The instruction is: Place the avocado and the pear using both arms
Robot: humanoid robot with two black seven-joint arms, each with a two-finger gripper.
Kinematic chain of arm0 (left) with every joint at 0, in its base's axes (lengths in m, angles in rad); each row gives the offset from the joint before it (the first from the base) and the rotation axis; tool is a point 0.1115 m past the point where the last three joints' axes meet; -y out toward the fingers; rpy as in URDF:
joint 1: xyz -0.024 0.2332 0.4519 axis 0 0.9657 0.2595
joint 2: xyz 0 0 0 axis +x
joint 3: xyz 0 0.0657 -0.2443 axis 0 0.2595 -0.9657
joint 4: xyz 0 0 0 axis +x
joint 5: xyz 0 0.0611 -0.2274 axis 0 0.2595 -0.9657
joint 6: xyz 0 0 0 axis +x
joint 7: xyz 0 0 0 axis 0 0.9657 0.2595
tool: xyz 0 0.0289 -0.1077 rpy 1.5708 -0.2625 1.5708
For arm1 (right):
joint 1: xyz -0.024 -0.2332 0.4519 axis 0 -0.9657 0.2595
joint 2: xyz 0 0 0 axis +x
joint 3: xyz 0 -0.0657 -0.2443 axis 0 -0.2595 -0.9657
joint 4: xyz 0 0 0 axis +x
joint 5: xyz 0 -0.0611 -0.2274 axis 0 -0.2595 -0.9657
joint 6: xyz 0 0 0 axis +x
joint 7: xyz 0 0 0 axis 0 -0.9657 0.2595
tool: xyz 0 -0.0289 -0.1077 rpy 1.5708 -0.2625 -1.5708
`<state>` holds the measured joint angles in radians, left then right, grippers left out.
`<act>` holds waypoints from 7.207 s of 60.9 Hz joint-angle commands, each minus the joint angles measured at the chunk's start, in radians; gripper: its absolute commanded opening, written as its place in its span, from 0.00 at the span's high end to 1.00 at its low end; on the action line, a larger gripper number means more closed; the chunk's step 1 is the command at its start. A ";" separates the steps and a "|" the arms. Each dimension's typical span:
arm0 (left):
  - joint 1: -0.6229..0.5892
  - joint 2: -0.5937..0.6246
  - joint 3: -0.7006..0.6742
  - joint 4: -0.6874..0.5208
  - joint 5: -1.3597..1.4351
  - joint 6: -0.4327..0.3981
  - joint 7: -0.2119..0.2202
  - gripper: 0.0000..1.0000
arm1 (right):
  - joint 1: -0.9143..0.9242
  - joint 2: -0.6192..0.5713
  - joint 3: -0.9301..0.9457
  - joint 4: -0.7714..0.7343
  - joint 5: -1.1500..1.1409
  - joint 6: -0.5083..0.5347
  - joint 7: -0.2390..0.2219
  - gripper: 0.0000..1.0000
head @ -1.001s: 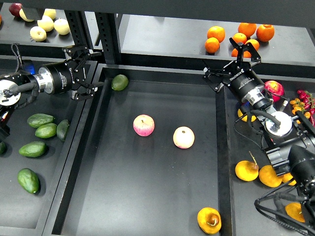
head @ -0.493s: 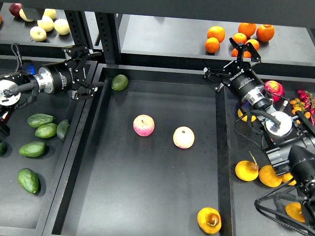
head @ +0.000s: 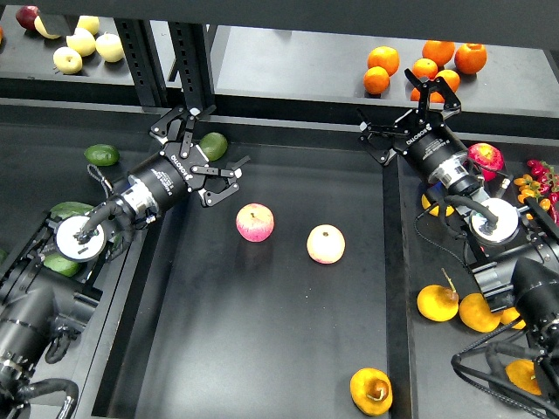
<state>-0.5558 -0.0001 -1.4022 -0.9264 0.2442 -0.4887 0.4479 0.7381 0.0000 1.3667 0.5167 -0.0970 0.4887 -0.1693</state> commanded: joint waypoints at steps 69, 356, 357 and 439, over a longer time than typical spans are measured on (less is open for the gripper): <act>0.045 0.000 -0.004 0.049 -0.169 0.000 -0.057 0.01 | 0.099 -0.190 -0.460 0.324 -0.144 0.000 -0.312 0.01; 0.056 0.000 -0.003 0.054 -0.169 0.000 -0.063 0.01 | -0.100 -0.454 -0.943 0.493 -0.058 0.000 -0.319 0.97; 0.056 0.000 -0.003 0.054 -0.169 0.000 -0.064 0.01 | -0.101 -0.456 -0.934 0.494 -0.049 0.000 -0.319 0.97; 0.050 0.000 -0.006 0.060 -0.169 0.000 -0.063 0.01 | -0.281 -0.891 -1.045 0.539 0.134 0.000 -0.319 0.95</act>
<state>-0.5075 -0.0001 -1.4085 -0.8667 0.0767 -0.4887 0.3851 0.4800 -0.9287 0.3205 1.0864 0.0534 0.4886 -0.4886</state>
